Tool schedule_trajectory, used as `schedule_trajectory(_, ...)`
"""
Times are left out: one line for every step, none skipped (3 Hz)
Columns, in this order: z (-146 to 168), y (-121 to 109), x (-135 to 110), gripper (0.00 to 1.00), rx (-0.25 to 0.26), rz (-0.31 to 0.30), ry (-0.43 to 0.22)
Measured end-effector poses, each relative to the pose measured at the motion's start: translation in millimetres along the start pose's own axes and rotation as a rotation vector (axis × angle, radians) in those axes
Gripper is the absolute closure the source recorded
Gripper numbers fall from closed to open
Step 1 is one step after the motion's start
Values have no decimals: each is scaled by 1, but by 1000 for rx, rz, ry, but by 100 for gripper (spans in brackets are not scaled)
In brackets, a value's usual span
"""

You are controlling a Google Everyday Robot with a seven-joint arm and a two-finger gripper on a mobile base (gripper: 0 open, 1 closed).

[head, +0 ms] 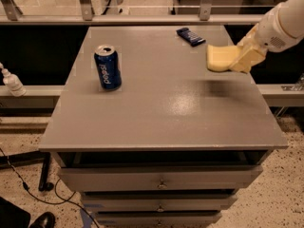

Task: Move sponge near rxbar blueberry

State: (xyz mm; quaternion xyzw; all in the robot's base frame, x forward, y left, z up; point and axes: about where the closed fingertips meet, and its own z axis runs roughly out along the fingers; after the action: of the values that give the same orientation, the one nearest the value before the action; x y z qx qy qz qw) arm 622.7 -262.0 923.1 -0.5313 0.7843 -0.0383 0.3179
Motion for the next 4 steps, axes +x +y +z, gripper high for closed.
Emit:
schedule_trajectory(37, -54, 10, 100, 45, -5, 31)
schedule_trajectory(69, -102, 4, 100, 92, -10, 52)
schedule_trajectory(97, -127, -13, 100, 118, -10, 65)
schedule_trajectory(118, -135, -30, 100, 120, -16, 65)
